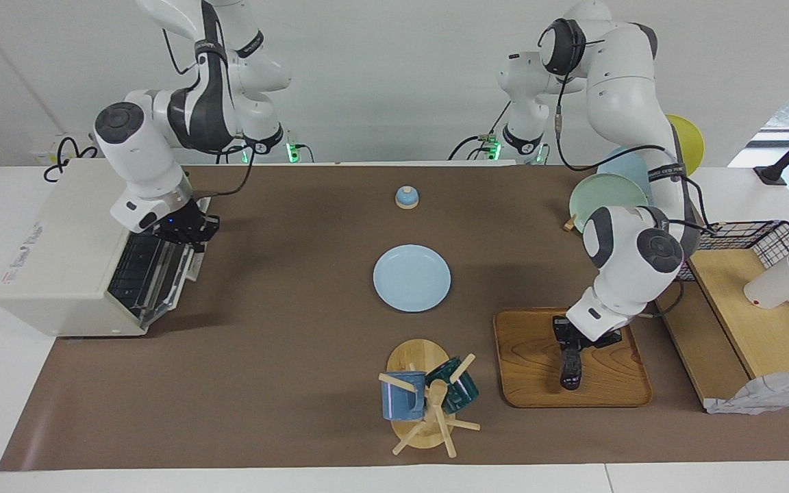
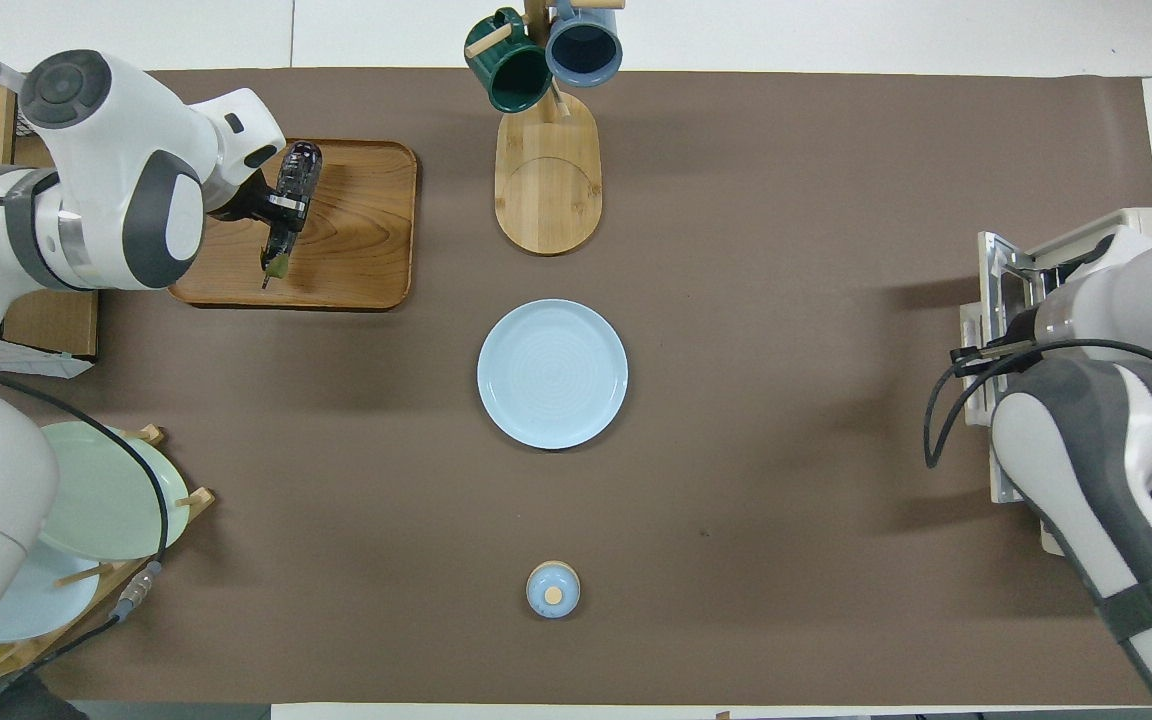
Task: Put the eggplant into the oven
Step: 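Grasp the eggplant with the left gripper while the right gripper opens the oven, then carry the eggplant over the blue plate while the right gripper approaches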
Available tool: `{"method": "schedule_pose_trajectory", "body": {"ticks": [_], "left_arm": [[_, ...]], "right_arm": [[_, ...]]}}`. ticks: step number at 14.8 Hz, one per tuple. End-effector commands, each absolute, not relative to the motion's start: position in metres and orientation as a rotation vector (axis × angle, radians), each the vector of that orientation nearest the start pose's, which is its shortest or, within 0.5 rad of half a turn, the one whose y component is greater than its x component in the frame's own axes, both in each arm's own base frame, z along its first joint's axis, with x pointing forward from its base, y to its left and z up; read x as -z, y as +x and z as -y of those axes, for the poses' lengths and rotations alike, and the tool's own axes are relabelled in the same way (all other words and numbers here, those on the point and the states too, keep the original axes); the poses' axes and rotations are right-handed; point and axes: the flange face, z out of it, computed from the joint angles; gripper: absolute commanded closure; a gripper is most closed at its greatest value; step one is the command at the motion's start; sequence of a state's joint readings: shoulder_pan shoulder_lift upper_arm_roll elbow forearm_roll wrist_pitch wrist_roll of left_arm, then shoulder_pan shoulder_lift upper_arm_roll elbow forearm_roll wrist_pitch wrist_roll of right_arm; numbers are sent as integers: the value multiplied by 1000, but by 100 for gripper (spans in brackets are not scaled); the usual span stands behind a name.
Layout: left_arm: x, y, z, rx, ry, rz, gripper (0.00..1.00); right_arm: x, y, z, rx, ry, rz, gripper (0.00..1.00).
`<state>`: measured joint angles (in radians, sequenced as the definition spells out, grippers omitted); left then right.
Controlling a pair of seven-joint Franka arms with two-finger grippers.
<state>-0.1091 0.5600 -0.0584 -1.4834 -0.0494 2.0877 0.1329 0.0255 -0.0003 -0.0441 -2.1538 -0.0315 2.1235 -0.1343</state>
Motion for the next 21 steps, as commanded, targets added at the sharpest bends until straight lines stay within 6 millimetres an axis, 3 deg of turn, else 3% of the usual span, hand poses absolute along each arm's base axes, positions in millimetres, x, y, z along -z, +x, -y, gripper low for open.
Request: {"method": "schedule_pose_trajectory", "body": {"ticks": [1,4,7,9,10,13,14,15,17,18,21], "left_arm": [[-429,656,116,-26,-3239,-320,100],[-475,612,153,-122,-3289,-273,100],[-487,579,217,-148,-3294,-197,100],[-480,552,261,-161,-3285,-145,100],[-467,532,284,-125,-3289,-125,100],[-411,474,352,-7,-3318,-40,100],[-399,465,362,6,-3324,-24,100],[-390,462,374,19,-3331,17,100],[-368,452,389,0,-3322,17,100],[-354,447,399,-11,-3318,2,100],[-340,449,403,-2,-3319,15,100]], "right_arm": [[-352,537,8,-10,-3176,138,100],[-330,542,-9,-15,-3177,117,100],[-312,544,-13,-43,-3178,88,100],[-315,546,-32,-41,-3128,45,100],[-320,548,-43,-47,-3104,30,100],[-361,567,-71,-120,-3087,32,100],[-366,567,-88,-113,-3087,34,100],[-368,564,-107,-114,-3089,34,92],[-367,561,-113,-114,-3092,-21,39],[-368,561,-114,-111,-3093,-15,33],[-369,561,-117,-111,-3093,-5,32]]}}
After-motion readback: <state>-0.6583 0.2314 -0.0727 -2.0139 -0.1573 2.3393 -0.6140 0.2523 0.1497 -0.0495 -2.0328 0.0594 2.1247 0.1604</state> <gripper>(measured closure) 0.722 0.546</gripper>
